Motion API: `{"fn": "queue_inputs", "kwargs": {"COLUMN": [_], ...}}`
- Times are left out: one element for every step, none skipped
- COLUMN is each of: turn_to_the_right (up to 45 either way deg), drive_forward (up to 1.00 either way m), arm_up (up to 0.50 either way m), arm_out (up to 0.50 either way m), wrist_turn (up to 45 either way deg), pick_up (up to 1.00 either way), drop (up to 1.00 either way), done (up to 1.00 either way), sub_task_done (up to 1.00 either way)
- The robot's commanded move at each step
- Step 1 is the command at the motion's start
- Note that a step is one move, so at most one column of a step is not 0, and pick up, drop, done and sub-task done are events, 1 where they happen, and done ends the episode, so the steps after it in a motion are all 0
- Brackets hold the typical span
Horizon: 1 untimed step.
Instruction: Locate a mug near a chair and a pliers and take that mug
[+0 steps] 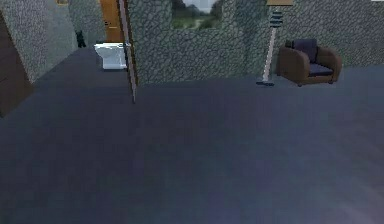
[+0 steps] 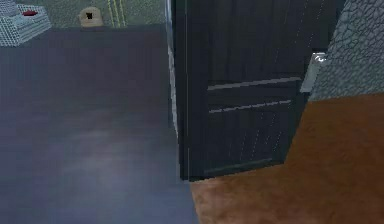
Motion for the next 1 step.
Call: {"fn": "queue_inputs", "kwargs": {"turn_to_the_right": [-45.0], "drive_forward": [0.00], "arm_up": [0.00], "arm_out": [0.00], "wrist_turn": [0.0], "pick_up": [0.00], "drop": [0.00], "done": [0.00], "sub_task_done": [0.00]}}
